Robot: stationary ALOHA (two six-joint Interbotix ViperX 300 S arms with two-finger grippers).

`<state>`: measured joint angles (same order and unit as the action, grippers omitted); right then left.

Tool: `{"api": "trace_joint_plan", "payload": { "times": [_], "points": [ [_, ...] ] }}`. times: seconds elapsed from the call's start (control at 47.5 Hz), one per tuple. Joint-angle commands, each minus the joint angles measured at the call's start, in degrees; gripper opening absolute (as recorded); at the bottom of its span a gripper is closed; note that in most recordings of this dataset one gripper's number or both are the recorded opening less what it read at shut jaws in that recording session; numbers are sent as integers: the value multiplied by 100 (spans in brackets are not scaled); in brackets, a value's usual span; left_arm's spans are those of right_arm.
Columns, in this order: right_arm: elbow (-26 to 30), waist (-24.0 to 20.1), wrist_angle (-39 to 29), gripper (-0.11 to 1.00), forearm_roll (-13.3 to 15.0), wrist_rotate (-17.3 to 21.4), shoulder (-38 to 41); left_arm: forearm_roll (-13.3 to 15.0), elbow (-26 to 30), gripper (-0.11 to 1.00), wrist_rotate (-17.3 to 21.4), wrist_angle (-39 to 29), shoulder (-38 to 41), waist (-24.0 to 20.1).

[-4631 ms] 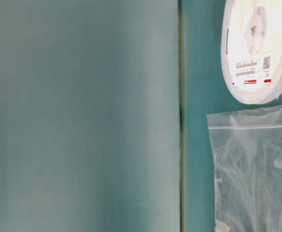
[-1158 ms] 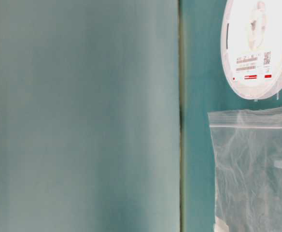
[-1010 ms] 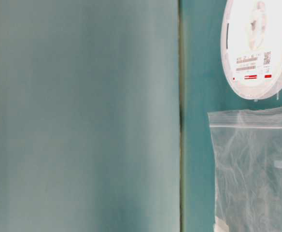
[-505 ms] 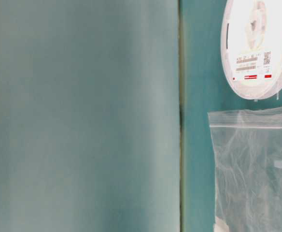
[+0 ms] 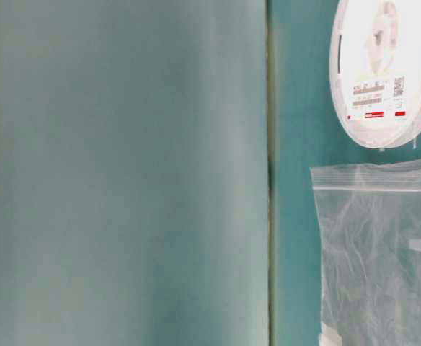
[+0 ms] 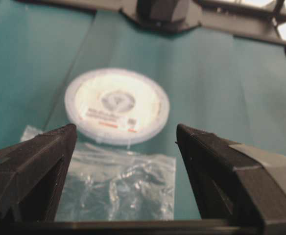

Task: Take out the reel from the clear zip bag.

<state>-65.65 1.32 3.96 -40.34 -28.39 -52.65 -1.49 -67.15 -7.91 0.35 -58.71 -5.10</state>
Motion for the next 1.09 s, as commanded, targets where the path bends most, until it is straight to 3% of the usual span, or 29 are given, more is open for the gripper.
{"api": "trace_joint_plan", "payload": {
  "times": [0.0, 1.073],
  "points": [
    [141, -26, 18, 95, 9, -97, -9, -9, 149, 92, 18, 79, 9, 9],
    [44, -114, 9, 94, 9, -79, -272, -9, 141, 92, 149, 105, 35, 202]
  ]
}}
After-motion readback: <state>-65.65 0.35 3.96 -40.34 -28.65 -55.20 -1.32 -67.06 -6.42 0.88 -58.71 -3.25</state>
